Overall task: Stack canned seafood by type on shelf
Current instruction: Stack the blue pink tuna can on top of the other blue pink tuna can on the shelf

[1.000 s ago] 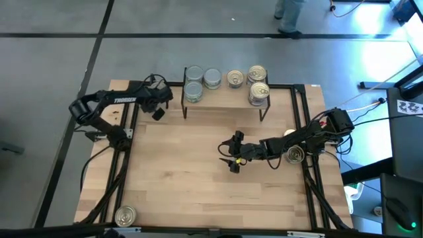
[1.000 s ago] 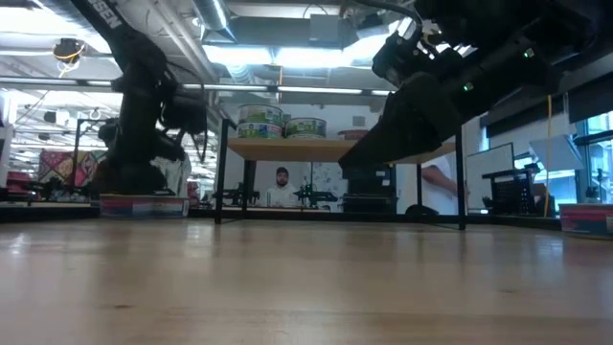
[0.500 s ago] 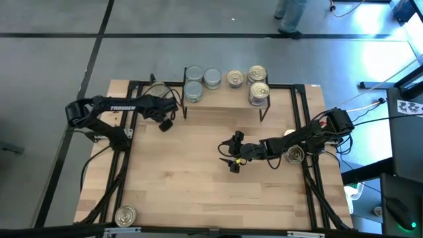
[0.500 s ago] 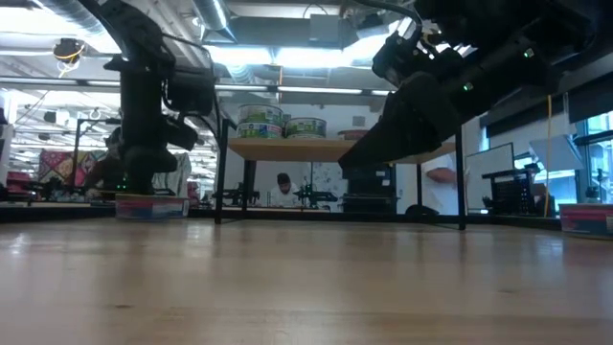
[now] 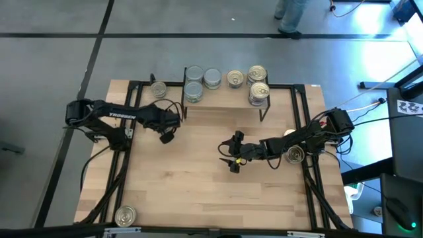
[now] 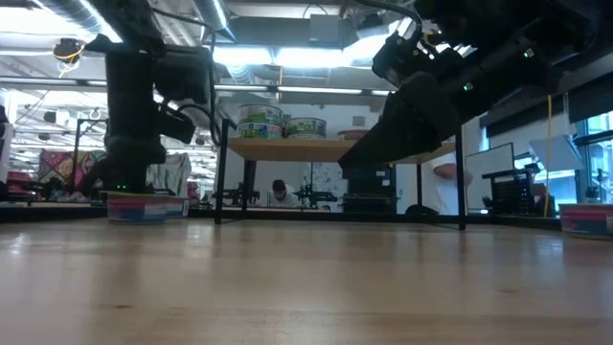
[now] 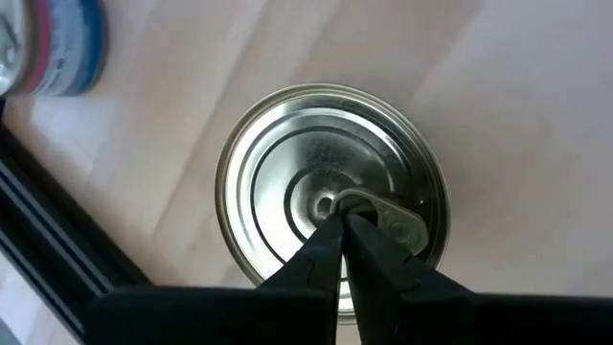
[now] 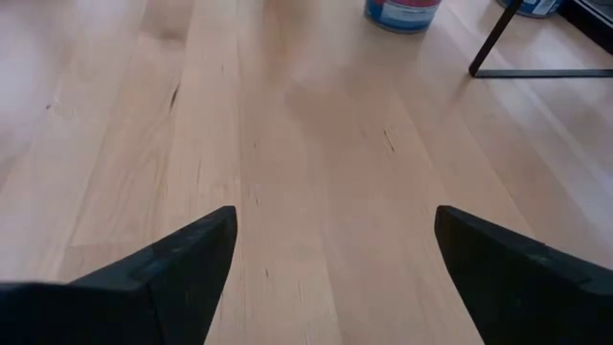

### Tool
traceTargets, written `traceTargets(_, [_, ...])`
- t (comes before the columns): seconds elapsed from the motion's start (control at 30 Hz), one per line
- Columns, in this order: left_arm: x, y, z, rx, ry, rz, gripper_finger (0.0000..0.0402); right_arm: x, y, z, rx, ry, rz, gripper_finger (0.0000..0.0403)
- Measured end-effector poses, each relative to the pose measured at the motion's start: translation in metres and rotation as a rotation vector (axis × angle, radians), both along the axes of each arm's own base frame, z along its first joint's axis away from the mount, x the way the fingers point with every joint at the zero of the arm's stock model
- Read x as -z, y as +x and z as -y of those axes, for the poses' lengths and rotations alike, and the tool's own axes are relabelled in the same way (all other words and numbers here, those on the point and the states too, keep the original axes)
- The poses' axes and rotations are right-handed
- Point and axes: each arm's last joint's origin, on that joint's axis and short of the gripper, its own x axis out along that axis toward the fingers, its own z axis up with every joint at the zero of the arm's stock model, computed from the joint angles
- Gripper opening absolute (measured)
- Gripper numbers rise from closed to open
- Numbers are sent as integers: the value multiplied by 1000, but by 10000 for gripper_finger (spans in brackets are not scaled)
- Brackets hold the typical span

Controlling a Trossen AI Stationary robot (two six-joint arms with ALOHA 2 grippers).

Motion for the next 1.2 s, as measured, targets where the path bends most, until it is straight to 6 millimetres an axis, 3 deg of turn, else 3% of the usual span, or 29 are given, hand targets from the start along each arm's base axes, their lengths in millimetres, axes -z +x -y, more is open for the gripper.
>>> traceTargets(0.27, [0,11,34,119,-23,70,1,0,0,0,-3,-4,0,353])
traceTargets(0.53, [-2,37,64,313,-143,323,1,0,0,0,-3,-5,0,353])
traceTargets(0.97, [8,82,94,594,-141,623,1,-1,0,0,-1,-1,1,353])
traceTargets(1.2, [-15,91,97,669,-109,625,39,-1,0,0,1,7,2,353])
